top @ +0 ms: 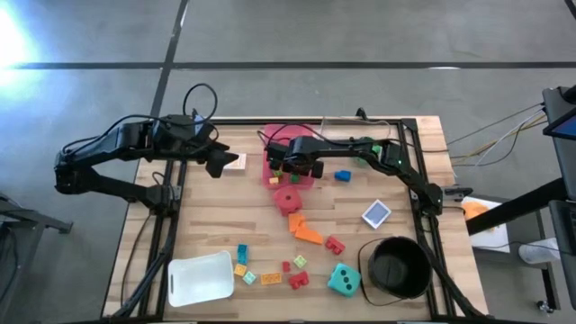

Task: Pick & Place Toys
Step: Put the green game piece into the red bin, then put the orange deck of cards into the white bin

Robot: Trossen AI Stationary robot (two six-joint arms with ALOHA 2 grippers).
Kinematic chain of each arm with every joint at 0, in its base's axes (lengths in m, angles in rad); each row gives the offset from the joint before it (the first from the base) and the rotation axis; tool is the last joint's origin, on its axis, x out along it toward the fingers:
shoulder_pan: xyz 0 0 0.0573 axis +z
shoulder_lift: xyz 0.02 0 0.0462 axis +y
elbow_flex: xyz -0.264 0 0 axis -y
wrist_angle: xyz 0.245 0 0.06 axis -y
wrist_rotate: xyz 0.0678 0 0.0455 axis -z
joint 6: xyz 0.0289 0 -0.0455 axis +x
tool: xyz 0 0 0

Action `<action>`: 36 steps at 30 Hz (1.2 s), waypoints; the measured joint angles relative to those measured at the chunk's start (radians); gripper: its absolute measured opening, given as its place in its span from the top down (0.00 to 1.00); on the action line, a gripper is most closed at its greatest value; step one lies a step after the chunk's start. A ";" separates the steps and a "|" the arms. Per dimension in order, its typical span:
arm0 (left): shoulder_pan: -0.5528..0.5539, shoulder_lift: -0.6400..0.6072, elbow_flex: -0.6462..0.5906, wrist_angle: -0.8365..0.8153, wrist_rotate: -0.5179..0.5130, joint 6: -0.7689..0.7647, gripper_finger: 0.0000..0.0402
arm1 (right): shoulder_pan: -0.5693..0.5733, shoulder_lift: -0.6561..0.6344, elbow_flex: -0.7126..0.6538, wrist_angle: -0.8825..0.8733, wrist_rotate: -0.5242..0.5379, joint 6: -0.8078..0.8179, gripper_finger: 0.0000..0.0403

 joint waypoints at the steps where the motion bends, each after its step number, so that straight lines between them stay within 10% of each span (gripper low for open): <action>1: 0.000 0.000 0.000 0.000 0.000 0.000 0.32 | 0.000 0.000 0.000 0.000 0.000 0.000 0.70; 21: 0.000 0.000 0.000 0.000 0.000 0.000 0.32 | -0.001 0.000 0.032 -0.008 0.022 0.029 0.14; 36: 0.000 0.000 0.000 0.000 0.000 0.000 0.32 | 0.010 -0.010 0.411 -0.355 0.135 -0.324 0.09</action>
